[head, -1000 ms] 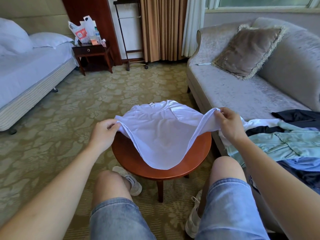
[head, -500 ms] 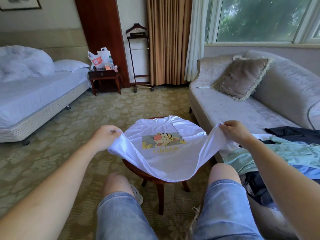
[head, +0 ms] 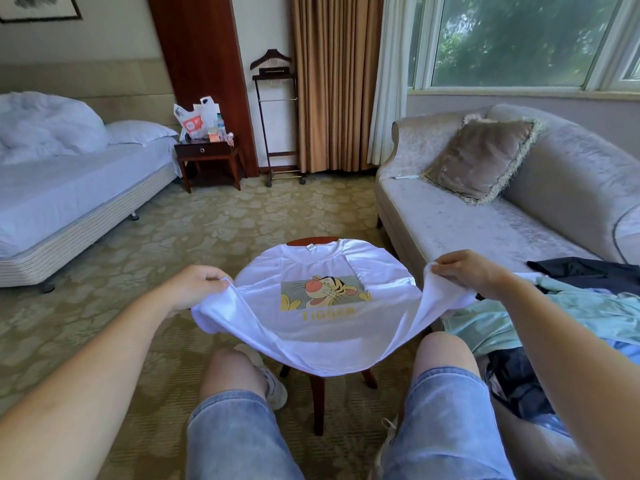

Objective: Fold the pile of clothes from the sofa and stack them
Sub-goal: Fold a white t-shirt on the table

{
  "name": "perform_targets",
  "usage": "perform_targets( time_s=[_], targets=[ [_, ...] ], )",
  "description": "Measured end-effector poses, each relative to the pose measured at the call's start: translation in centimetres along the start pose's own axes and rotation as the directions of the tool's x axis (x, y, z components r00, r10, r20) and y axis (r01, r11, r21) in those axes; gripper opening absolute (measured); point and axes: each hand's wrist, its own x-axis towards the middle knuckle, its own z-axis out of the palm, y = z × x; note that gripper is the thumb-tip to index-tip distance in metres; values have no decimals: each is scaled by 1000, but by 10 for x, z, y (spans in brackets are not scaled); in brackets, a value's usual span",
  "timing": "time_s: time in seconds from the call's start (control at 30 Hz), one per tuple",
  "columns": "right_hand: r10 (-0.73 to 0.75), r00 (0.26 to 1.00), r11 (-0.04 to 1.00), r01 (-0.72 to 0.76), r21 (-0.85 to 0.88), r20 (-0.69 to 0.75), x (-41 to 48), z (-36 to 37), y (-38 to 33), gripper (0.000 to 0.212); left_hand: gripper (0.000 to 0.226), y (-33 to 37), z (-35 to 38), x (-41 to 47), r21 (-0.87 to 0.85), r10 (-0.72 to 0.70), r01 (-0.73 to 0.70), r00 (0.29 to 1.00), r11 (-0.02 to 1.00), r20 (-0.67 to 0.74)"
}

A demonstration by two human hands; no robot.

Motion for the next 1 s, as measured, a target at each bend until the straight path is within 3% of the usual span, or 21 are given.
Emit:
perform_targets(
  time_s=[0.2,0.43,0.83,0.93,1.0],
  targets=[
    [-7,966,996,30,88,-260,62,14,5,16,17,-20,6,69,-67,-78,63,964,996,-255],
    [77,887,996,-51,69,-456,179,19,1,29,20,-42,3,181,-126,-165,114,827,985,-537],
    [193,842,973,-232,-15,-503,382,63,-13,33,29,-88,-5,358,-5,-238,294,766,956,-597],
    [235,831,942,-323,-93,-504,398,98,-7,52,49,-96,17,379,-6,-319,394,734,919,-599],
    [152,868,931,-286,-226,-472,382,133,1,58,63,-99,45,374,34,-325,418,753,908,-571]
  ],
)
